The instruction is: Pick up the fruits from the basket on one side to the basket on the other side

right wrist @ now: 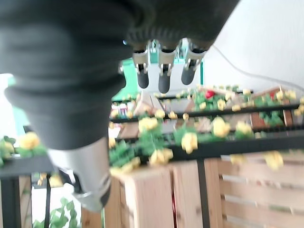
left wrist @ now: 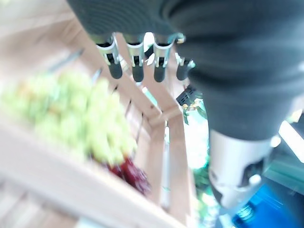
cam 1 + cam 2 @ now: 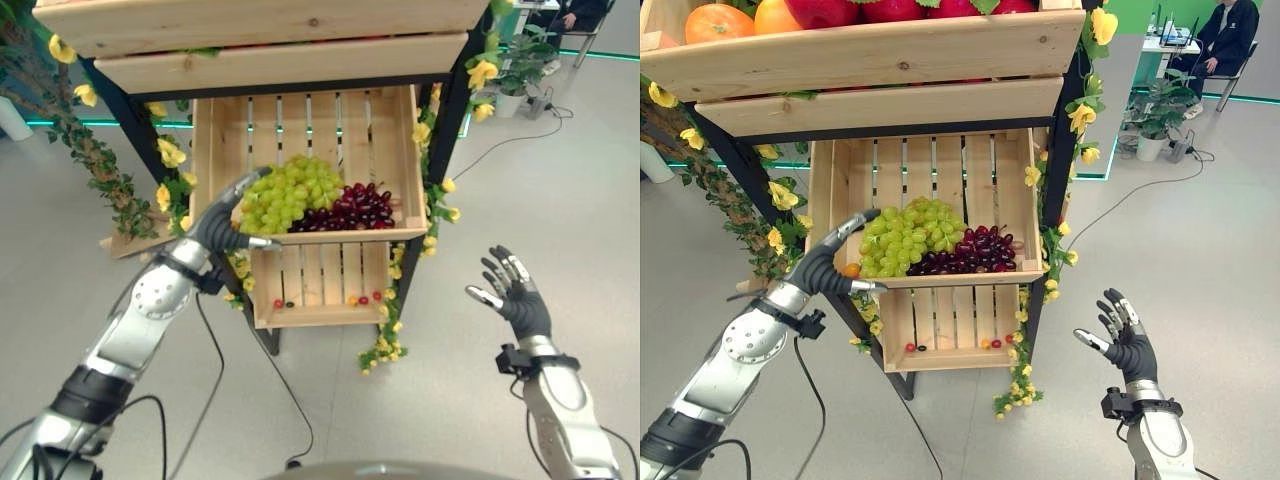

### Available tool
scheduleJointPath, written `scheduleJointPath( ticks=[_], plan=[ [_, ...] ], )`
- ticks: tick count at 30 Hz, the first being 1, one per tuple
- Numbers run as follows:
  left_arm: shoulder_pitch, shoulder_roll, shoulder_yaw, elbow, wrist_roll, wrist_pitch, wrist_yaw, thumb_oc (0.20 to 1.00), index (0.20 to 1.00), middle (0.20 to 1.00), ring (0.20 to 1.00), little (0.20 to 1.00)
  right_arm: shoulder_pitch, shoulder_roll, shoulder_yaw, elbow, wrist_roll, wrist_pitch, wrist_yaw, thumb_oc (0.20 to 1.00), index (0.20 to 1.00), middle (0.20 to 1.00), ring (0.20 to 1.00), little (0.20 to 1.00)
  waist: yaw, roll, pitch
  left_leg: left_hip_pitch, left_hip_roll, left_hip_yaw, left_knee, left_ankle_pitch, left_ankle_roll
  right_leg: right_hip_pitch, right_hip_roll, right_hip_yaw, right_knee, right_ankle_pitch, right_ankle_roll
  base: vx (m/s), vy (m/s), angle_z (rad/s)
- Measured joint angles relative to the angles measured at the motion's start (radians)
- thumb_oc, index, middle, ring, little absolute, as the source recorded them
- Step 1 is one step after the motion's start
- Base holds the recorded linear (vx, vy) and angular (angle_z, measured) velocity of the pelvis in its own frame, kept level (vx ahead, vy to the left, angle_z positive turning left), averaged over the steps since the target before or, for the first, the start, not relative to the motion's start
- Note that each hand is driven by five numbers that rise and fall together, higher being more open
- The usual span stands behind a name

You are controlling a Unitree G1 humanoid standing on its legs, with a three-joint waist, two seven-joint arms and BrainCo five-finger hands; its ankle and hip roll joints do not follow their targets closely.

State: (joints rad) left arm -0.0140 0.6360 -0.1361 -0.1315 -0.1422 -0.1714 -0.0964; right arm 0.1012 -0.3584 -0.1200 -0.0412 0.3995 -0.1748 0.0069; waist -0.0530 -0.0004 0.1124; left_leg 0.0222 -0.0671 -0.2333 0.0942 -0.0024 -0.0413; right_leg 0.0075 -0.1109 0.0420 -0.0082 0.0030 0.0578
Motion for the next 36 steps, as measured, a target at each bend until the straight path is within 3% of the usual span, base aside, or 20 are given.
scheduleJointPath(
  ticks=[1,4,7,11,12,13,15,17,19,20,21,22,23,25,27,28,31,33,34,36],
  plan=[
    [0.020,-0.002,-0.004,0.001,-0.002,0.000,-0.009,1.000,1.000,1.000,1.000,1.000,-0.013,-0.009,-0.001,0.000,-0.004,-0.005,0.001,1.000,1.000,1.000,1.000,1.000,0.011,-0.001,0.003,0.013,-0.022,-0.055,0.006,-0.013,0.012,-0.019,0.005,0.035,0.005,0.011,0.002,-0.07,0.178,-1.40],
    [-0.014,-0.009,0.019,-0.005,-0.052,-0.012,-0.044,1.000,1.000,1.000,1.000,1.000,-0.013,-0.020,-0.050,-0.002,-0.015,-0.013,0.003,1.000,1.000,1.000,1.000,1.000,-0.053,0.016,0.012,0.044,0.005,0.007,-0.060,-0.068,0.048,-0.058,0.037,0.065,0.015,0.044,0.036,-0.12,0.274,-0.74],
    [-0.032,-0.042,0.044,0.000,-0.107,-0.014,-0.041,1.000,1.000,1.000,1.000,1.000,0.020,0.040,-0.062,-0.002,-0.036,-0.011,0.009,1.000,1.000,1.000,1.000,1.000,-0.058,-0.046,0.016,0.058,-0.014,0.163,-0.092,-0.054,0.074,-0.133,0.016,0.130,0.004,0.102,0.089,-0.17,0.237,-1.19],
    [-0.078,-0.032,0.078,-0.002,-0.150,-0.021,-0.048,1.000,1.000,1.000,1.000,1.000,0.021,0.056,-0.066,0.002,-0.069,-0.007,-0.004,1.000,1.000,1.000,1.000,1.000,-0.084,-0.048,0.041,0.001,-0.010,0.388,-0.107,-0.034,0.103,-0.254,-0.007,0.090,0.017,0.072,0.174,-0.24,0.118,-1.39],
    [-0.082,-0.032,0.080,-0.001,-0.153,-0.019,-0.051,1.000,1.000,1.000,1.000,1.000,0.018,0.058,-0.064,0.003,-0.075,-0.003,-0.007,1.000,1.000,1.000,1.000,1.000,-0.071,-0.040,0.048,0.001,0.001,0.413,-0.115,-0.027,0.103,-0.260,-0.007,0.052,0.033,0.074,0.172,-0.21,0.069,-1.51],
    [-0.065,-0.046,0.072,0.002,-0.156,-0.011,-0.060,1.000,1.000,1.000,1.000,1.000,-0.002,0.066,-0.061,0.003,-0.091,0.000,-0.012,1.000,1.000,1.000,1.000,1.000,-0.058,-0.021,0.060,0.009,0.041,0.528,-0.123,-0.028,0.102,-0.277,-0.018,-0.179,0.099,0.053,0.139,-0.19,0.078,-1.59],
    [-0.038,-0.102,0.051,0.009,-0.158,-0.005,-0.064,1.000,1.000,1.000,1.000,1.000,-0.016,0.055,-0.068,-0.005,-0.110,-0.010,-0.019,1.000,1.000,1.000,1.000,1.000,-0.039,-0.007,0.074,0.019,0.085,0.614,-0.117,-0.032,0.096,-0.265,-0.051,-0.334,0.220,0.021,0.115,-0.23,0.040,-1.72],
    [-0.032,-0.145,0.042,0.009,-0.170,-0.003,-0.065,1.000,1.000,1.000,1.000,1.000,-0.018,0.050,-0.064,-0.002,-0.115,-0.011,-0.026,1.000,1.000,1.000,1.000,1.000,-0.030,0.000,0.082,0.027,0.116,0.655,-0.125,-0.028,0.088,-0.242,-0.074,-0.353,0.299,-0.019,0.112,-0.21,-0.012,-1.09],
    [-0.010,-0.155,0.031,0.019,-0.193,0.001,-0.062,1.000,1.000,1.000,1.000,1.000,-0.013,0.084,-0.063,-0.004,-0.119,-0.015,-0.034,1.000,1.000,1.000,1.000,1.000,-0.015,-0.060,0.070,0.070,0.135,0.745,-0.104,-0.037,0.055,-0.162,-0.104,-0.393,0.337,-0.035,0.042,-0.19,-0.139,-1.49],
    [-0.003,-0.155,0.034,0.020,-0.199,0.001,-0.058,1.000,1.000,1.000,1.000,1.000,-0.012,0.093,-0.059,-0.003,-0.120,-0.017,-0.037,1.000,1.000,1.000,1.000,1.000,-0.010,-0.077,0.065,0.070,0.131,0.779,-0.072,-0.052,0.030,-0.151,-0.090,-0.409,0.289,-0.034,0.018,-0.15,-0.128,-2.50],
    [0.037,-0.150,0.092,0.019,-0.216,-0.009,-0.036,1.000,1.000,1.000,1.000,1.000,-0.081,0.128,0.003,0.012,-0.123,-0.019,-0.049,1.000,1.000,1.000,1.000,1.000,0.017,-0.097,0.069,0.020,0.185,0.831,0.051,-0.119,0.059,-0.165,-0.034,-0.452,0.195,0.038,-0.009,-0.14,-0.066,-2.59],
    [0.039,-0.147,0.110,0.020,-0.219,-0.009,-0.031,1.000,1.000,1.000,1.000,1.000,-0.110,0.134,0.022,0.010,-0.123,-0.023,-0.049,1.000,1.000,1.000,1.000,1.000,0.031,-0.097,0.073,-0.001,0.184,0.833,0.051,-0.142,0.080,-0.189,-0.029,-0.453,0.173,0.064,0.008,-0.12,-0.065,-3.19],
    [0.007,-0.179,0.114,0.030,-0.223,-0.006,-0.028,1.000,1.000,1.000,1.000,1.000,-0.135,0.112,0.003,0.010,-0.125,-0.040,-0.054,1.000,1.000,1.000,1.000,1.000,0.019,-0.057,0.085,-0.014,0.198,0.770,-0.021,-0.081,0.060,-0.192,-0.016,-0.530,0.175,-0.009,0.019,-0.17,-0.116,-1.94],
    [0.037,-0.236,0.125,0.027,-0.223,-0.015,-0.003,1.000,1.000,1.000,1.000,1.000,-0.130,0.098,0.000,0.057,-0.126,-0.035,-0.075,1.000,1.000,1.000,1.000,1.000,0.019,-0.041,0.070,0.099,0.238,0.980,-0.016,-0.068,-0.052,-0.145,-0.147,-0.777,0.367,-0.124,-0.031,-0.09,-0.218,-2.12],
    [0.101,-0.241,0.128,0.017,-0.223,-0.026,0.016,1.000,1.000,1.000,1.000,1.000,-0.100,0.101,0.030,0.057,-0.132,-0.037,-0.080,1.000,1.000,1.000,1.000,1.000,0.046,-0.062,0.037,0.152,0.254,1.063,0.047,-0.086,-0.048,-0.111,-0.245,-0.923,0.423,-0.163,-0.090,0.02,-0.281,-2.48],
    [0.161,-0.259,0.174,-0.001,-0.224,-0.032,0.041,1.000,1.000,1.000,1.000,1.000,-0.092,0.107,0.054,0.055,-0.147,-0.038,-0.076,1.000,1.000,1.000,1.000,1.000,0.054,-0.070,0.021,0.173,0.299,1.043,0.151,-0.091,-0.034,-0.108,-0.224,-0.950,0.446,-0.186,-0.121,0.06,-0.290,-3.07],
    [0.132,-0.272,0.143,0.017,-0.225,-0.033,0.054,1.000,1.000,1.000,1.000,1.000,-0.002,0.063,0.015,0.023,-0.153,-0.037,-0.084,1.000,1.000,1.000,1.000,1.000,-0.001,-0.064,-0.013,0.122,0.355,0.988,0.120,-0.145,-0.095,-0.119,-0.103,-0.813,0.332,-0.171,-0.135,0.18,-0.518,-1.77],
    [0.101,-0.314,0.127,0.033,-0.227,-0.042,0.060,1.000,1.000,1.000,1.000,1.000,0.053,0.013,-0.035,0.013,-0.154,-0.037,-0.083,1.000,1.000,1.000,1.000,1.000,-0.073,-0.011,-0.032,0.072,0.422,0.981,0.095,-0.096,-0.063,-0.120,-0.016,-0.745,0.325,-0.201,-0.145,0.22,-0.563,-1.27],
    [0.117,-0.314,0.128,0.045,-0.233,-0.048,0.068,1.000,1.000,1.000,1.000,1.000,0.078,0.015,-0.044,0.017,-0.153,-0.037,-0.083,1.000,1.000,1.000,1.000,1.000,-0.075,-0.015,-0.047,0.087,0.450,0.977,0.135,-0.031,-0.095,-0.132,0.025,-0.671,0.340,-0.223,-0.155,0.20,-0.467,-1.63],
    [0.116,-0.304,0.125,0.061,-0.235,-0.049,0.078,1.000,1.000,1.000,1.000,1.000,0.108,0.028,-0.036,0.007,-0.152,-0.039,-0.091,1.000,1.000,1.000,1.000,1.000,-0.082,-0.032,-0.064,0.093,0.476,0.976,0.172,-0.029,-0.086,-0.132,0.034,-0.659,0.330,-0.224,-0.163,0.23,-0.405,-1.42]
  ],
)
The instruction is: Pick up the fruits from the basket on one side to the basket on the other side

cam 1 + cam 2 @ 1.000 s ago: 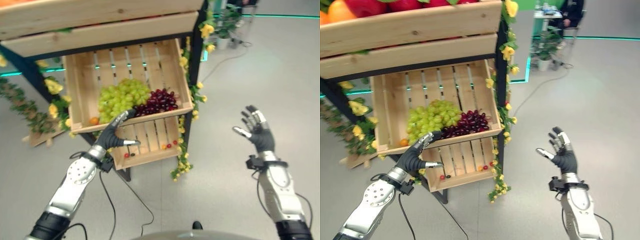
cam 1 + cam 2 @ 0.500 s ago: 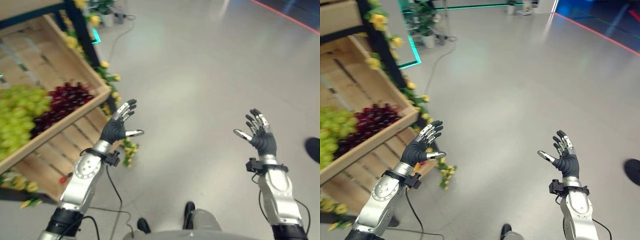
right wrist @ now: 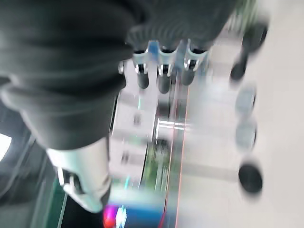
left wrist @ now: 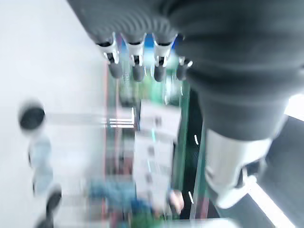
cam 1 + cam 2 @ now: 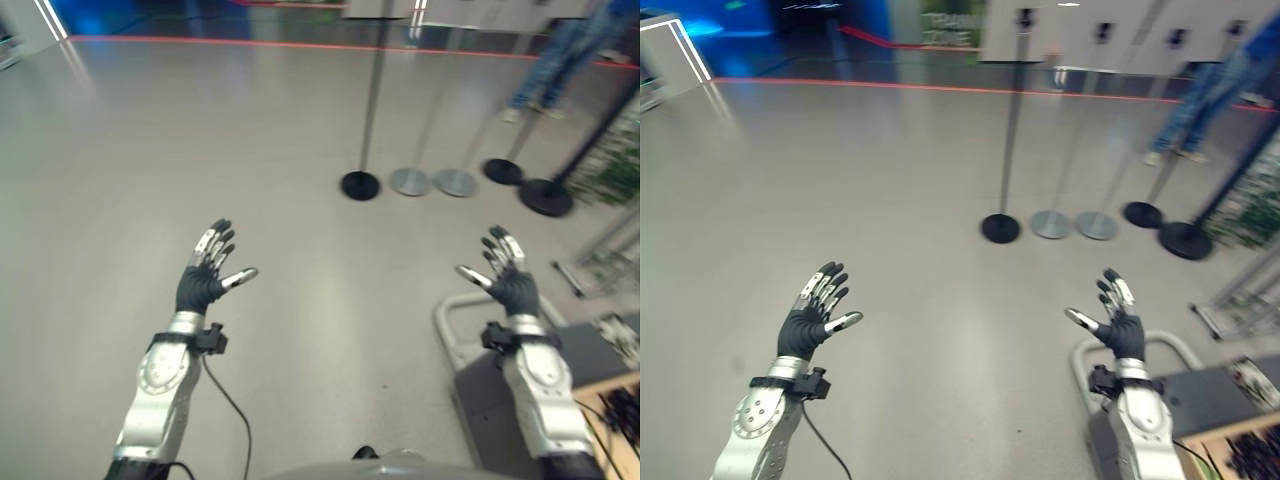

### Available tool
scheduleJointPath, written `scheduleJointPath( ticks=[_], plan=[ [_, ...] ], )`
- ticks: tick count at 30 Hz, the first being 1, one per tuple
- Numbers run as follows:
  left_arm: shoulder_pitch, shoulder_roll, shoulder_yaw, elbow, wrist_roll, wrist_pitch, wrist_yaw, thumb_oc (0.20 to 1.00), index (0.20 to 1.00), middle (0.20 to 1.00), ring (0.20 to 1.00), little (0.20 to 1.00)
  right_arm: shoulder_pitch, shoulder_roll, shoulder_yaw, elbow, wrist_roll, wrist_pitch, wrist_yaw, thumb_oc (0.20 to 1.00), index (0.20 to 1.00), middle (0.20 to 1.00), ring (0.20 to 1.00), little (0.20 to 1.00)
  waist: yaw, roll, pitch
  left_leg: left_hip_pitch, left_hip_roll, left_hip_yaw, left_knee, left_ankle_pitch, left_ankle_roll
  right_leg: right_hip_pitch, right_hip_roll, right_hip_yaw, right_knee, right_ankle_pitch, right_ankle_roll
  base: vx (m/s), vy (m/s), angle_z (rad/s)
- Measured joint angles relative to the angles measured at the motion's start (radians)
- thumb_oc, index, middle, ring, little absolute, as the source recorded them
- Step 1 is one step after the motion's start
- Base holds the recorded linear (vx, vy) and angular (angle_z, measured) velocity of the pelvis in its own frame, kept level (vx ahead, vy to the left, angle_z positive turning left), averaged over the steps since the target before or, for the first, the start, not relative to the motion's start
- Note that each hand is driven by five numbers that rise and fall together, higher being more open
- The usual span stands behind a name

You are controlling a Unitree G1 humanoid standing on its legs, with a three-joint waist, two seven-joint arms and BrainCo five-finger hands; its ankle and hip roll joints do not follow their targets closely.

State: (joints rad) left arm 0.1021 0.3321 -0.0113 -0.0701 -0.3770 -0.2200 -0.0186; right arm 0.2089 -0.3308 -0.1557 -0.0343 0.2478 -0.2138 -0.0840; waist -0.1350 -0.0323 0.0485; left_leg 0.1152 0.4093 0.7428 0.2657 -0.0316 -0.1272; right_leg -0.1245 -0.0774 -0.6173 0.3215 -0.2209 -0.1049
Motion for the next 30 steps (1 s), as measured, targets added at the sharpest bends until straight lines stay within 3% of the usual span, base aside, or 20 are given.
scheduleJointPath(
  ticks=[1,2,3,4,5,7,9,11,12,14,15,16,18,20,22,24,26,27,29,30],
  plan=[
    [-0.018,0.000,-0.003,0.008,-0.010,-0.005,0.013,1.000,1.000,1.000,1.000,1.000,0.001,0.002,0.001,-0.002,0.000,-0.006,0.000,1.000,1.000,1.000,1.000,1.000,-0.031,-0.006,0.009,-0.030,0.034,-0.108,0.109,0.036,-0.014,0.008,0.060,0.054,-0.049,0.002,-0.012,0.17,-0.325,-1.35],
    [-0.027,-0.002,-0.010,0.021,-0.010,-0.006,0.020,1.000,1.000,1.000,1.000,1.000,0.001,0.007,0.004,-0.001,0.001,-0.006,-0.003,1.000,1.000,1.000,1.000,1.000,-0.013,-0.014,0.013,-0.044,0.034,-0.161,0.158,0.021,-0.021,0.014,0.068,0.070,-0.058,0.014,-0.030,0.20,-0.362,-1.89],
    [-0.016,-0.021,-0.014,-0.006,-0.010,-0.015,0.040,1.000,1.000,1.000,1.000,1.000,-0.031,0.011,0.015,0.001,0.000,-0.010,-0.014,1.000,1.000,1.000,1.000,1.000,0.022,-0.048,0.036,-0.103,-0.144,-0.500,0.176,-0.081,-0.020,0.021,0.085,0.223,-0.095,0.047,-0.041,0.11,-0.153,-1.73],
    [-0.012,-0.033,-0.017,-0.013,-0.010,-0.016,0.045,1.000,1.000,1.000,1.000,1.000,-0.048,0.008,0.021,0.000,0.000,-0.011,-0.018,1.000,1.000,1.000,1.000,1.000,0.045,-0.058,0.045,-0.124,-0.208,-0.571,0.172,-0.112,-0.016,0.031,0.089,0.274,-0.130,0.070,-0.043,0.29,-0.202,-2.07],
    [-0.016,-0.048,-0.022,-0.012,-0.010,-0.022,0.048,1.000,1.000,1.000,1.000,1.000,-0.076,-0.003,0.035,-0.002,0.000,-0.021,-0.018,1.000,1.000,1.000,1.000,1.000,0.068,-0.068,0.060,-0.191,-0.287,-0.605,0.138,-0.132,-0.001,0.053,0.095,0.335,-0.204,0.115,-0.030,0.27,-0.044,-1.55],
    [-0.022,-0.043,-0.018,-0.011,-0.010,-0.023,0.049,1.000,1.000,1.000,1.000,1.000,-0.101,0.009,0.034,-0.004,0.001,-0.026,-0.019,1.000,1.000,1.000,1.000,1.000,0.068,-0.057,0.091,-0.276,-0.289,-0.531,0.090,-0.104,0.039,0.116,0.107,0.339,-0.249,0.116,-0.036,0.31,-0.011,-0.96],
    [-0.023,-0.046,-0.005,-0.012,-0.010,-0.031,0.057,1.000,1.000,1.000,1.000,1.000,-0.082,0.004,0.036,-0.006,0.000,-0.027,-0.022,1.000,1.000,1.000,1.000,1.000,0.071,-0.050,0.100,-0.365,-0.293,-0.528,0.047,-0.069,0.076,0.160,0.111,0.342,-0.280,0.107,-0.017,0.31,0.044,-0.71],
    [-0.021,-0.045,0.012,-0.011,-0.008,-0.036,0.066,1.000,1.000,1.000,1.000,1.000,-0.092,0.002,0.039,-0.005,-0.001,-0.027,-0.028,1.000,1.000,1.000,1.000,1.000,0.093,-0.021,0.106,-0.394,-0.301,-0.599,-0.081,-0.044,0.063,0.187,0.132,0.440,-0.296,0.103,0.004,0.34,0.046,-1.31],
    [-0.010,-0.052,0.030,-0.011,-0.008,-0.037,0.073,1.000,1.000,1.000,1.000,1.000,-0.099,0.002,0.049,0.003,-0.001,-0.027,-0.027,1.000,1.000,1.000,1.000,1.000,0.134,-0.019,0.111,-0.367,-0.319,-0.692,-0.200,-0.011,0.067,0.196,0.125,0.503,-0.302,0.114,0.008,0.37,0.048,-1.75],
    [-0.014,-0.054,0.037,-0.011,-0.006,-0.041,0.088,1.000,1.000,1.000,1.000,1.000,-0.099,-0.002,0.053,0.002,-0.001,-0.027,-0.028,1.000,1.000,1.000,1.000,1.000,0.140,-0.019,0.117,-0.373,-0.339,-0.766,-0.277,0.049,0.065,0.236,0.116,0.582,-0.317,0.097,0.041,0.36,0.092,-1.37],
    [-0.016,-0.055,0.038,-0.011,-0.006,-0.042,0.091,1.000,1.000,1.000,1.000,1.000,-0.100,-0.002,0.053,0.002,-0.001,-0.027,-0.027,1.000,1.000,1.000,1.000,1.000,0.138,-0.016,0.116,-0.368,-0.339,-0.782,-0.289,0.063,0.063,0.252,0.111,0.600,-0.317,0.085,0.052,0.44,0.216,-1.16],
    [-0.017,-0.057,0.038,-0.013,0.000,-0.044,0.093,1.000,1.000,1.000,1.000,1.000,-0.096,-0.007,0.050,-0.006,-0.001,-0.027,-0.025,1.000,1.000,1.000,1.000,1.000,0.121,-0.010,0.118,-0.342,-0.344,-0.778,-0.274,0.119,0.065,0.280,0.105,0.620,-0.315,0.062,0.080,0.45,0.252,-1.08],
    [-0.017,-0.051,0.041,-0.013,0.003,-0.045,0.105,1.000,1.000,1.000,1.000,1.000,-0.104,-0.002,0.060,-0.007,-0.001,-0.026,-0.013,1.000,1.000,1.000,1.000,1.000,0.147,-0.041,0.121,-0.290,-0.372,-0.771,-0.272,0.165,0.066,0.287,0.062,0.665,-0.285,0.038,0.117,0.32,0.212,-1.33],
    [-0.047,-0.023,0.034,-0.021,0.013,-0.050,0.115,1.000,1.000,1.000,1.000,1.000,-0.110,0.010,0.051,-0.051,-0.002,-0.028,-0.009,1.000,1.000,1.000,1.000,1.000,0.121,-0.074,0.114,-0.263,-0.409,-0.697,-0.277,0.172,0.122,0.230,0.004,0.629,-0.175,0.030,0.180,0.20,0.234,-1.09],
    [-0.074,-0.005,0.032,-0.019,0.015,-0.052,0.122,1.000,1.000,1.000,1.000,1.000,-0.135,0.015,0.053,-0.056,-0.010,-0.027,-0.008,1.000,1.000,1.000,1.000,1.000,0.134,-0.061,0.123,-0.227,-0.404,-0.665,-0.310,0.167,0.141,0.100,-0.033,0.617,0.043,0.011,0.308,0.09,0.233,-0.90],
    [-0.099,0.002,0.033,-0.019,0.015,-0.052,0.131,1.000,1.000,1.000,1.000,1.000,-0.154,0.016,0.052,-0.059,-0.015,-0.027,-0.011,1.000,1.000,1.000,1.000,1.000,0.129,-0.043,0.143,-0.194,-0.412,-0.659,-0.313,0.139,0.166,0.026,-0.074,0.549,0.187,0.031,0.366,0.12,0.326,-0.75],
    [-0.095,0.004,0.034,-0.018,0.027,-0.055,0.139,1.000,1.000,1.000,1.000,1.000,-0.189,0.032,0.059,-0.056,-0.021,-0.027,-0.016,1.000,1.000,1.000,1.000,1.000,0.131,-0.020,0.164,-0.144,-0.407,-0.595,-0.324,0.116,0.185,-0.015,-0.149,0.401,0.226,0.043,0.345,0.09,0.150,-0.90],
    [-0.073,0.006,0.041,-0.025,0.051,-0.056,0.142,1.000,1.000,1.000,1.000,1.000,-0.210,0.042,0.077,-0.056,-0.023,-0.027,-0.021,1.000,1.000,1.000,1.000,1.000,0.143,0.000,0.171,-0.124,-0.405,-0.514,-0.331,0.103,0.193,-0.014,-0.214,0.281,0.170,0.057,0.324,0.05,0.004,-0.97],
    [-0.059,0.004,0.049,-0.032,0.052,-0.059,0.145,1.000,1.000,1.000,1.000,1.000,-0.210,0.042,0.098,-0.049,-0.024,-0.027,-0.022,1.000,1.000,1.000,1.000,1.000,0.156,-0.003,0.168,-0.109,-0.401,-0.456,-0.347,0.093,0.190,-0.010,-0.264,0.181,0.041,0.103,0.314,0.15,0.003,-0.79],
    [-0.048,0.003,0.064,-0.032,0.058,-0.060,0.146,1.000,1.000,1.000,1.000,1.000,-0.211,0.042,0.100,-0.042,-0.029,-0.026,-0.021,1.000,1.000,1.000,1.000,1.000,0.162,-0.007,0.165,-0.109,-0.399,-0.453,-0.352,0.086,0.183,0.002,-0.258,0.180,-0.035,0.124,0.324,0.15,0.001,-0.55]
  ],
)
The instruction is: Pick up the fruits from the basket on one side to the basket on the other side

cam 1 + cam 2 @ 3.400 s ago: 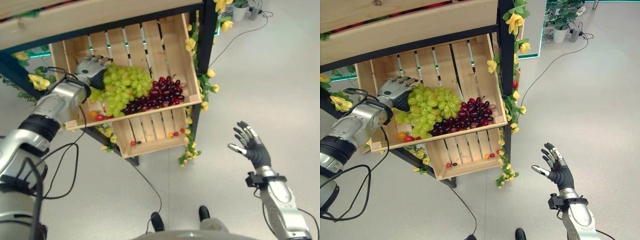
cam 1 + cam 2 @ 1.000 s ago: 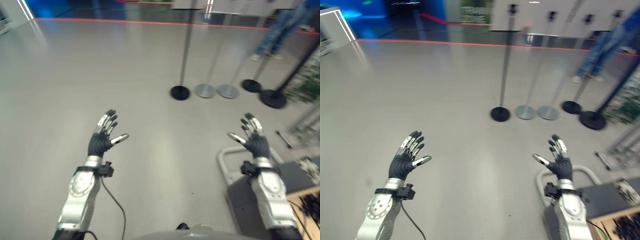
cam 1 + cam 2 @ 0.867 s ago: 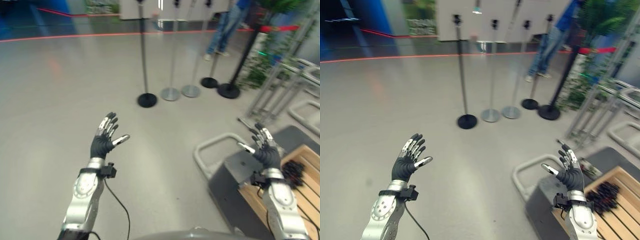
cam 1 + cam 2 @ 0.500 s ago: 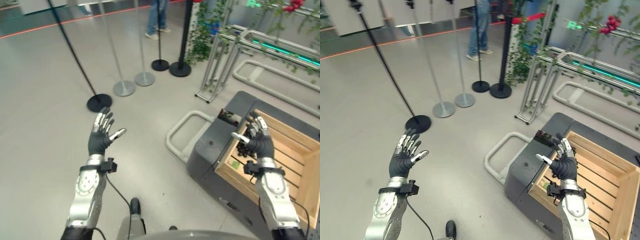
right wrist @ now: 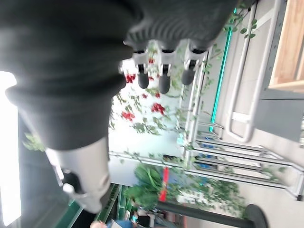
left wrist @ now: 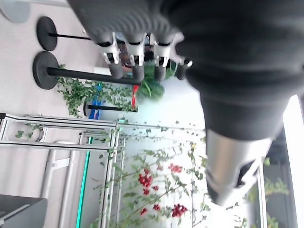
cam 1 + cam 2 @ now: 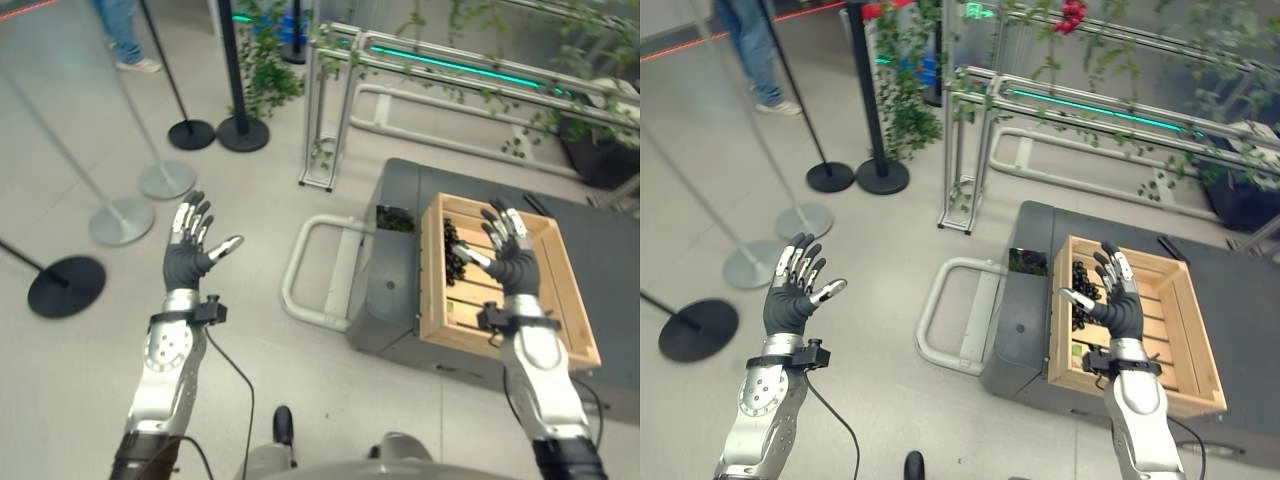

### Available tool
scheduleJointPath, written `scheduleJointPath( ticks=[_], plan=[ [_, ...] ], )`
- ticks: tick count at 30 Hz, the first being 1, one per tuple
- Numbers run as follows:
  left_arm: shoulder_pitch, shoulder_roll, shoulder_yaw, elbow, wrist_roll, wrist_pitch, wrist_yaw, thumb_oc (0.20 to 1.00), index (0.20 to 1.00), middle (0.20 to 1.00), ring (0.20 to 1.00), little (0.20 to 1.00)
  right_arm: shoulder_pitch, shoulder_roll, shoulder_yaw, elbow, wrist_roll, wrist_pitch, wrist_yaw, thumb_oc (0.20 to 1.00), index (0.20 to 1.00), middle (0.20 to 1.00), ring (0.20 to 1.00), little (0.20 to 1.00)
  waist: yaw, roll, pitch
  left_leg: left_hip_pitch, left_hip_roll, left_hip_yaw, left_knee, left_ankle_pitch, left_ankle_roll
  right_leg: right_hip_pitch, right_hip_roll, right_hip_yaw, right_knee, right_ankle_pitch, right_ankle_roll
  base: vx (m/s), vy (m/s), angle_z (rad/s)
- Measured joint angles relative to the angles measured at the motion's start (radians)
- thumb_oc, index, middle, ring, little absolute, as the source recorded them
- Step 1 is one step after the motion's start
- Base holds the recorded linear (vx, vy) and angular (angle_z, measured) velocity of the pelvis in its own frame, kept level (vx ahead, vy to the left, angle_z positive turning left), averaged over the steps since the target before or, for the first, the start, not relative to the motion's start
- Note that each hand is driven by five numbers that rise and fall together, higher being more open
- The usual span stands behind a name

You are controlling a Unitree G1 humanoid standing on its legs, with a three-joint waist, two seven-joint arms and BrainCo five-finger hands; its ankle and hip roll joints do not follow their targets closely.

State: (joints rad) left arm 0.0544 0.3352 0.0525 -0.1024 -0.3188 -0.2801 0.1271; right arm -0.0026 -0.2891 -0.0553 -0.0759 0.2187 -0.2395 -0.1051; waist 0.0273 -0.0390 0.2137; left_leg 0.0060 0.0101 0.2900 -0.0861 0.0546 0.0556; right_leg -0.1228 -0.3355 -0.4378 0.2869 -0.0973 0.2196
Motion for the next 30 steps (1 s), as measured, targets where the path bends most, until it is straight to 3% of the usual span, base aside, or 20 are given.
scheduleJointPath(
  ticks=[1,4,5,6,10,16,17,18,20,21,23,24,25,26,27,28,29,30],
  plan=[
    [0.017,-0.002,0.020,0.009,0.007,0.002,0.007,1.000,1.000,1.000,1.000,1.000,0.006,0.000,-0.011,0.003,-0.002,0.002,0.000,1.000,1.000,1.000,1.000,1.000,-0.005,-0.010,-0.004,-0.003,-0.001,0.002,0.000,0.001,0.001,0.022,0.020,0.045,-0.110,0.030,0.018,0.09,0.018,-0.14],
    [0.022,0.005,0.038,0.014,0.043,0.006,0.021,1.000,1.000,1.000,1.000,1.000,0.025,0.010,-0.036,0.006,-0.001,0.002,-0.016,1.000,1.000,1.000,1.000,1.000,-0.023,-0.038,-0.022,0.008,-0.018,0.004,0.000,-0.003,-0.014,0.057,0.024,0.070,-0.227,0.113,0.011,0.12,0.031,0.09],
    [0.032,0.021,0.041,0.012,0.074,0.006,0.028,1.000,1.000,1.000,1.000,1.000,0.046,0.037,-0.044,0.009,-0.001,0.002,-0.016,1.000,1.000,1.000,1.000,1.000,-0.017,-0.072,-0.043,0.019,-0.039,0.004,0.000,-0.009,-0.030,0.075,0.024,0.071,-0.256,0.175,-0.005,0.09,-0.002,0.10],
    [0.040,0.035,0.041,0.010,0.083,0.006,0.030,1.000,1.000,1.000,1.000,1.000,0.059,0.051,-0.046,0.012,-0.001,0.002,-0.016,1.000,1.000,1.000,1.000,1.000,-0.017,-0.093,-0.057,0.025,-0.052,0.002,0.000,-0.011,-0.040,0.086,0.025,0.070,-0.266,0.194,-0.026,0.10,-0.007,0.05],
    [0.077,0.016,0.034,0.006,0.125,0.009,0.035,1.000,1.000,1.000,1.000,1.000,0.085,0.035,-0.076,0.040,-0.002,0.003,-0.025,1.000,1.000,1.000,1.000,1.000,-0.032,-0.032,-0.073,0.035,-0.002,-0.017,0.010,-0.021,-0.083,0.118,0.085,0.072,-0.283,0.171,-0.064,0.06,-0.030,0.01],
    [0.051,0.019,0.009,0.006,0.153,0.007,0.051,1.000,1.000,1.000,1.000,1.000,0.078,0.032,-0.089,0.041,-0.011,0.001,-0.051,1.000,1.000,1.000,1.000,1.000,-0.068,0.003,-0.061,0.036,0.029,-0.020,0.029,-0.027,-0.098,0.120,0.079,0.116,-0.257,0.134,-0.065,0.05,-0.209,0.04],
    [0.050,0.020,0.009,0.007,0.153,0.007,0.056,1.000,1.000,1.000,1.000,1.000,0.075,0.030,-0.087,0.044,-0.011,0.001,-0.057,1.000,1.000,1.000,1.000,1.000,-0.067,0.016,-0.055,0.035,0.038,-0.019,0.033,-0.028,-0.100,0.111,0.064,0.124,-0.245,0.121,-0.065,0.05,-0.401,-0.21],
    [0.049,0.024,0.012,0.008,0.153,0.006,0.066,1.000,1.000,1.000,1.000,1.000,0.072,0.029,-0.084,0.045,-0.012,0.000,-0.060,1.000,1.000,1.000,1.000,1.000,-0.065,0.009,-0.059,0.032,0.037,-0.014,0.045,-0.035,-0.109,0.102,0.015,0.134,-0.234,0.121,-0.064,0.08,-0.572,-0.16],
    [0.051,0.026,0.019,0.014,0.153,0.003,0.080,1.000,1.000,1.000,1.000,1.000,0.063,0.025,-0.070,0.047,-0.012,-0.001,-0.066,1.000,1.000,1.000,1.000,1.000,-0.058,0.025,-0.053,0.019,0.065,-0.014,0.075,-0.045,-0.133,0.091,-0.058,0.163,-0.217,0.138,-0.034,0.06,-0.477,-0.16],
    [0.056,0.040,0.019,0.014,0.153,0.002,0.090,1.000,1.000,1.000,1.000,1.000,0.060,0.021,-0.056,0.044,-0.023,-0.002,-0.067,1.000,1.000,1.000,1.000,1.000,-0.047,0.019,-0.054,0.013,0.092,-0.014,0.102,-0.053,-0.162,0.083,-0.101,0.186,-0.223,0.161,-0.006,0.03,-0.358,-0.18],
    [0.058,0.049,0.022,0.017,0.153,-0.001,0.099,1.000,1.000,1.000,1.000,1.000,0.060,0.018,-0.041,0.047,-0.042,-0.002,-0.073,1.000,1.000,1.000,1.000,1.000,-0.032,0.010,-0.054,0.016,0.123,-0.033,0.128,-0.062,-0.212,0.094,-0.128,0.214,-0.234,0.192,0.013,0.05,-0.603,-0.11],
    [0.062,0.066,0.021,0.016,0.153,-0.004,0.102,1.000,1.000,1.000,1.000,1.000,0.058,0.019,-0.041,0.049,-0.051,-0.003,-0.076,1.000,1.000,1.000,1.000,1.000,-0.031,-0.017,-0.057,0.015,0.146,-0.051,0.147,-0.062,-0.258,0.108,-0.115,0.237,-0.224,0.152,0.048,0.06,-0.604,-0.06],
    [0.062,0.032,0.021,0.032,0.151,-0.012,0.107,1.000,1.000,1.000,1.000,1.000,0.039,-0.009,-0.041,0.069,-0.054,-0.002,-0.076,1.000,1.000,1.000,1.000,1.000,-0.036,0.034,-0.043,0.019,0.190,-0.068,0.154,-0.060,-0.275,0.098,-0.057,0.246,-0.180,0.122,0.034,0.08,-0.577,0.05],
    [0.062,0.003,0.007,0.036,0.148,-0.009,0.111,1.000,1.000,1.000,1.000,1.000,0.029,-0.038,-0.052,0.070,-0.054,0.000,-0.079,1.000,1.000,1.000,1.000,1.000,-0.040,0.079,-0.024,0.008,0.250,-0.078,0.169,-0.056,-0.275,0.082,-0.014,0.265,-0.127,0.104,0.034,0.08,-0.629,0.28],
    [0.058,-0.018,0.002,0.026,0.148,-0.013,0.108,1.000,1.000,1.000,1.000,1.000,0.040,-0.076,-0.045,0.073,-0.052,0.003,-0.076,1.000,1.000,1.000,1.000,1.000,-0.067,0.094,-0.026,-0.004,0.296,-0.095,0.172,-0.008,-0.219,0.062,0.049,0.302,-0.040,-0.010,0.026,0.05,-0.657,0.34],
    [0.060,-0.025,0.008,0.024,0.149,-0.014,0.108,1.000,1.000,1.000,1.000,1.000,0.041,-0.088,-0.037,0.078,-0.051,0.004,-0.069,1.000,1.000,1.000,1.000,1.000,-0.065,0.099,-0.021,-0.004,0.335,-0.104,0.172,0.015,-0.196,0.042,0.075,0.302,0.008,-0.033,-0.003,-0.01,-0.659,0.32],
    [0.077,-0.027,0.011,0.025,0.148,-0.016,0.108,1.000,1.000,1.000,1.000,1.000,0.053,-0.084,-0.047,0.077,-0.050,0.001,-0.064,1.000,1.000,1.000,1.000,1.000,-0.062,0.094,-0.021,-0.013,0.379,-0.107,0.173,0.117,-0.123,0.047,0.137,0.280,0.045,-0.071,-0.046,-0.05,-0.636,0.15],
    [0.080,-0.028,0.013,0.024,0.144,-0.016,0.107,1.000,1.000,1.000,1.000,1.000,0.056,-0.085,-0.047,0.077,-0.050,0.001,-0.063,1.000,1.000,1.000,1.000,1.000,-0.069,0.079,-0.024,-0.034,0.390,-0.101,0.175,0.188,-0.095,0.028,0.149,0.264,0.074,-0.097,-0.069,-0.06,-0.601,0.30]
  ],
)
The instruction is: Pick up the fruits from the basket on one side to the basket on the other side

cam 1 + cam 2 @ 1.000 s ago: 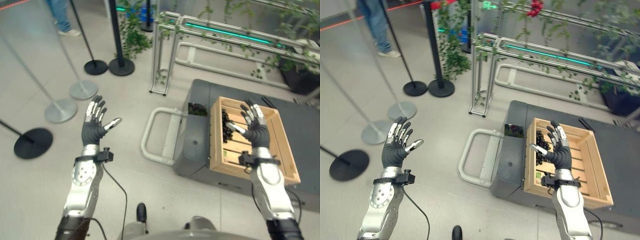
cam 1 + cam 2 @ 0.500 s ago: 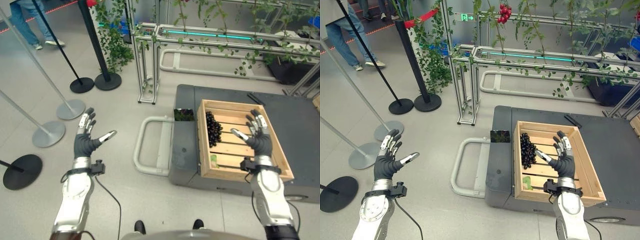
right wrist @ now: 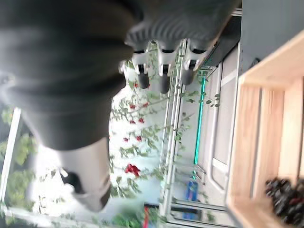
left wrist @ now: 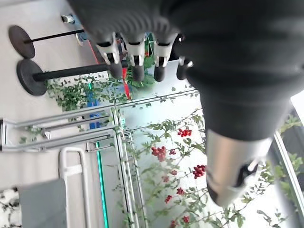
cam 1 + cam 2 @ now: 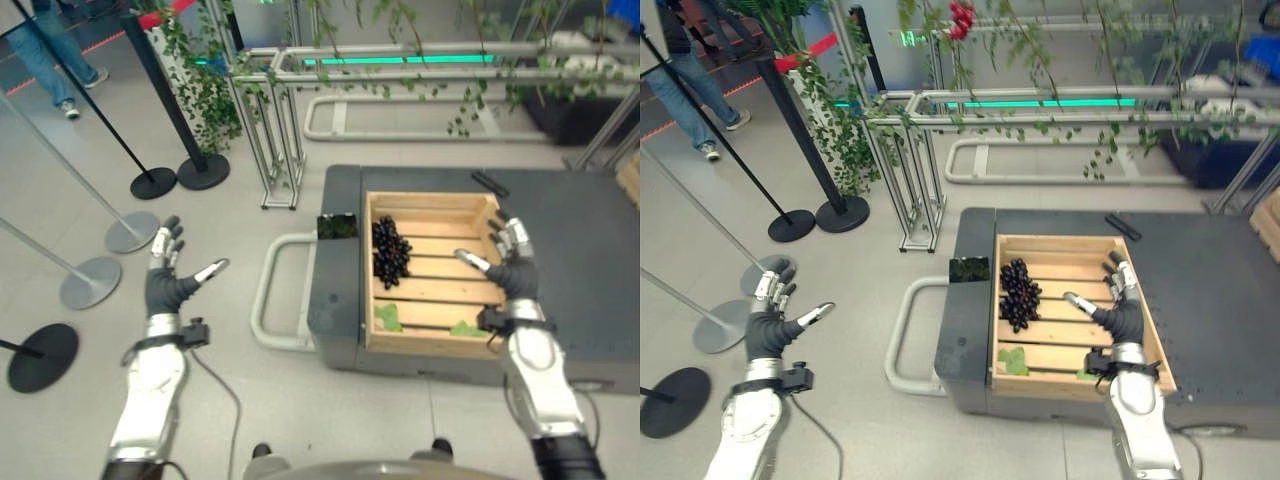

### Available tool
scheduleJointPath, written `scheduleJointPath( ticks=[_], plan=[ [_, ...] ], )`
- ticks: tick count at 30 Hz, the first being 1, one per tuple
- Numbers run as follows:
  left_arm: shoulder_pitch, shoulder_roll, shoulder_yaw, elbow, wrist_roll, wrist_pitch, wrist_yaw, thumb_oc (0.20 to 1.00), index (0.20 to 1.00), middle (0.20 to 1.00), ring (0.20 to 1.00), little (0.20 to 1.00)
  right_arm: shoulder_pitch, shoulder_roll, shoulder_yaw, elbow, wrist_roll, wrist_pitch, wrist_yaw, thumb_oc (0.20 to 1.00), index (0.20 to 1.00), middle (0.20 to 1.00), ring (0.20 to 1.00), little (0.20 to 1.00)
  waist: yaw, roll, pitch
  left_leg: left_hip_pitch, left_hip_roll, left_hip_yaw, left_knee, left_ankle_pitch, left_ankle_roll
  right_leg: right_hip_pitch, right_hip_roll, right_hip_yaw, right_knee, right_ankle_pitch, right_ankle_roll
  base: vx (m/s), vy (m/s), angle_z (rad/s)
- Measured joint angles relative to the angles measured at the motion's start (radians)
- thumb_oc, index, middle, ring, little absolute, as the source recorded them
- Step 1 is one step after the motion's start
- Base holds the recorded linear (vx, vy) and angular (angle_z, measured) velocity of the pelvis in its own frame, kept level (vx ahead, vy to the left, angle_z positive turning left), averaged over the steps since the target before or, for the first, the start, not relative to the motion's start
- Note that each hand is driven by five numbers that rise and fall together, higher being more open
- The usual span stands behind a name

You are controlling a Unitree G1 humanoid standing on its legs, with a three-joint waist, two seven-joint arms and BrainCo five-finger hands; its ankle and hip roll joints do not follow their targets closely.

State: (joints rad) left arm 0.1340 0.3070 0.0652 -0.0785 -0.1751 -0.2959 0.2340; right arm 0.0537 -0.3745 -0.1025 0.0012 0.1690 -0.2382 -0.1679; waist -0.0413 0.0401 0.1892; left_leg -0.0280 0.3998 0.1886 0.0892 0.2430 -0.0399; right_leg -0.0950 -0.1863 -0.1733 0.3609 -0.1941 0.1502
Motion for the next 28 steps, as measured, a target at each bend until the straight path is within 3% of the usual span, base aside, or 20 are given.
scheduleJointPath(
  ticks=[1,2,3,4,5,6,8,9,10,11,12,17,18,25,28],
  plan=[
    [0.000,-0.008,0.000,0.001,-0.006,0.000,-0.002,1.000,1.000,1.000,1.000,1.000,0.007,-0.006,-0.011,-0.019,0.001,-0.004,0.003,1.000,1.000,1.000,1.000,1.000,-0.004,-0.026,-0.004,-0.041,0.021,0.018,0.000,0.133,0.025,-0.026,0.028,-0.018,0.021,-0.034,-0.055,-0.06,-0.527,0.39],
    [0.001,-0.009,-0.006,0.002,-0.008,0.003,-0.004,1.000,1.000,1.000,1.000,1.000,0.011,-0.011,-0.018,-0.030,0.001,-0.008,0.003,1.000,1.000,1.000,1.000,1.000,-0.012,-0.037,-0.001,-0.067,0.039,0.066,0.003,0.206,0.044,-0.029,0.041,-0.025,0.019,-0.039,-0.081,-0.06,-0.423,0.17],
    [0.007,-0.007,-0.008,0.002,-0.013,0.006,-0.020,1.000,1.000,1.000,1.000,1.000,0.001,-0.006,-0.020,-0.034,0.004,-0.010,0.003,1.000,1.000,1.000,1.000,1.000,0.004,-0.059,0.007,-0.086,0.022,0.077,0.062,0.117,-0.015,-0.031,0.047,-0.022,0.005,-0.030,-0.119,-0.04,-0.388,-0.07],
    [0.005,-0.004,-0.009,0.002,-0.013,0.008,-0.031,1.000,1.000,1.000,1.000,1.000,-0.006,-0.003,-0.016,-0.040,0.009,-0.010,0.006,1.000,1.000,1.000,1.000,1.000,0.010,-0.078,0.013,-0.097,-0.064,0.008,0.122,-0.011,-0.097,-0.022,0.045,-0.005,-0.032,0.003,-0.129,-0.03,-0.355,-0.26],
    [0.005,-0.007,-0.010,0.001,-0.014,0.007,-0.035,1.000,1.000,1.000,1.000,1.000,-0.007,-0.006,-0.013,-0.042,0.009,-0.012,0.008,1.000,1.000,1.000,1.000,1.000,0.017,-0.075,0.014,-0.098,-0.116,-0.005,0.136,-0.044,-0.116,-0.009,0.054,-0.006,-0.057,0.018,-0.138,0.00,-0.339,-0.19],
    [0.001,-0.014,-0.013,-0.003,-0.015,0.006,-0.045,1.000,1.000,1.000,1.000,1.000,0.003,-0.011,-0.016,-0.043,0.011,-0.011,0.009,1.000,1.000,1.000,1.000,1.000,0.015,-0.068,0.012,-0.078,-0.202,-0.007,0.143,-0.107,-0.115,0.023,0.076,-0.019,-0.109,0.044,-0.159,0.01,-0.278,0.12],
    [-0.012,-0.014,-0.013,-0.006,-0.015,0.004,-0.054,1.000,1.000,1.000,1.000,1.000,0.033,0.006,-0.018,-0.047,0.012,-0.011,0.009,1.000,1.000,1.000,1.000,1.000,-0.002,-0.066,0.010,-0.064,-0.238,0.058,0.132,-0.148,-0.102,0.065,0.097,-0.054,-0.161,0.052,-0.176,0.04,-0.199,0.38],
    [-0.012,-0.013,-0.014,-0.010,-0.015,0.004,-0.055,1.000,1.000,1.000,1.000,1.000,0.034,0.004,-0.015,-0.047,0.013,-0.011,0.010,1.000,1.000,1.000,1.000,1.000,0.005,-0.060,0.008,-0.059,-0.256,0.045,0.123,-0.170,-0.099,0.067,0.104,-0.046,-0.174,0.055,-0.182,0.04,-0.116,0.02],
    [-0.007,-0.014,-0.017,-0.011,-0.014,0.004,-0.059,1.000,1.000,1.000,1.000,1.000,0.025,0.005,-0.014,-0.046,0.013,-0.011,0.010,1.000,1.000,1.000,1.000,1.000,0.010,-0.061,0.009,-0.051,-0.320,-0.027,0.090,-0.213,-0.092,0.075,0.110,-0.033,-0.205,0.082,-0.187,0.05,-0.075,-0.28],
    [-0.003,-0.015,-0.017,-0.012,-0.015,0.005,-0.060,1.000,1.000,1.000,1.000,1.000,0.022,0.005,-0.014,-0.045,0.013,-0.011,0.010,1.000,1.000,1.000,1.000,1.000,0.007,-0.052,0.006,-0.030,-0.333,-0.030,0.050,-0.205,-0.082,0.079,0.120,-0.032,-0.217,0.089,-0.186,0.05,-0.063,-0.23],
    [0.000,-0.014,-0.014,-0.014,-0.015,0.005,-0.061,1.000,1.000,1.000,1.000,1.000,0.022,0.006,-0.013,-0.045,0.013,-0.010,0.010,1.000,1.000,1.000,1.000,1.000,0.001,-0.035,-0.001,0.003,-0.326,-0.014,-0.008,-0.191,-0.054,0.096,0.146,-0.035,-0.235,0.091,-0.189,0.06,-0.047,-0.07],
    [-0.012,-0.016,-0.024,-0.017,-0.016,0.005,-0.069,1.000,1.000,1.000,1.000,1.000,0.028,0.013,-0.011,-0.046,0.018,-0.011,0.011,1.000,1.000,1.000,1.000,1.000,-0.004,-0.023,-0.010,0.055,-0.312,-0.022,-0.109,-0.193,-0.048,0.118,0.175,-0.043,-0.296,0.110,-0.182,0.02,-0.006,0.00],
    [-0.014,-0.015,-0.026,-0.017,-0.017,0.005,-0.071,1.000,1.000,1.000,1.000,1.000,0.027,0.014,-0.009,-0.045,0.019,-0.011,0.014,1.000,1.000,1.000,1.000,1.000,-0.003,-0.016,-0.013,0.057,-0.312,-0.024,-0.126,-0.199,-0.033,0.122,0.181,-0.046,-0.316,0.119,-0.175,0.03,0.005,0.05],
    [-0.004,-0.015,-0.026,-0.018,-0.057,0.007,-0.089,1.000,1.000,1.000,1.000,1.000,0.029,0.042,-0.005,-0.042,0.030,-0.010,0.051,1.000,1.000,1.000,1.000,1.000,0.005,-0.011,-0.019,0.106,-0.333,-0.024,-0.166,-0.193,-0.022,0.187,0.170,-0.054,-0.379,0.140,-0.154,0.02,0.021,0.06],
    [-0.004,-0.016,-0.033,-0.020,-0.067,0.007,-0.098,1.000,1.000,1.000,1.000,1.000,0.029,0.041,-0.006,-0.042,0.045,-0.010,0.054,1.000,1.000,1.000,1.000,1.000,0.004,-0.009,-0.020,0.107,-0.335,-0.026,-0.173,-0.193,-0.022,0.198,0.171,-0.058,-0.402,0.156,-0.160,0.01,0.011,0.00]
  ],
)
